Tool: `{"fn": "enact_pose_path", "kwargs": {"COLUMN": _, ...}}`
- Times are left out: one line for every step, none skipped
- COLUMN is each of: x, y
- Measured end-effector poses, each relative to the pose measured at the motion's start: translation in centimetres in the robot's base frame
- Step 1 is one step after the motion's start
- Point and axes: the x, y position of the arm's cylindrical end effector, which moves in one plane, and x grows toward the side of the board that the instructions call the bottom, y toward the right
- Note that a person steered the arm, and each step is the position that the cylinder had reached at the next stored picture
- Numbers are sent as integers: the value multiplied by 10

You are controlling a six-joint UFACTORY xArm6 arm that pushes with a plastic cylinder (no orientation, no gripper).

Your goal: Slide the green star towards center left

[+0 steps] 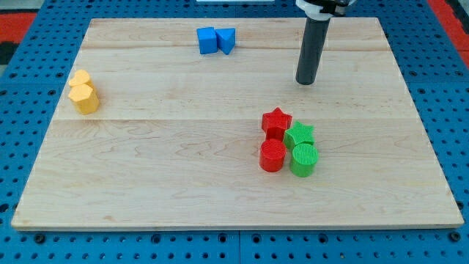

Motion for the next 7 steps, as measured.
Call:
{"fn": "enact_pose_path", "kwargs": {"x": 9, "y": 13}}
{"fn": "enact_pose_path", "kwargs": {"x": 28, "y": 72}}
{"fn": "enact_pose_path", "kwargs": {"x": 42, "y": 117}}
{"fn": "enact_pose_path", "kwargs": {"x": 80, "y": 130}}
{"fn": "enact_pose_path", "kwargs": {"x": 116, "y": 128}}
{"fn": "enact_pose_path", "kwargs": {"x": 119, "y": 77}}
{"fn": "enact_pose_path", "kwargs": {"x": 141, "y": 28}}
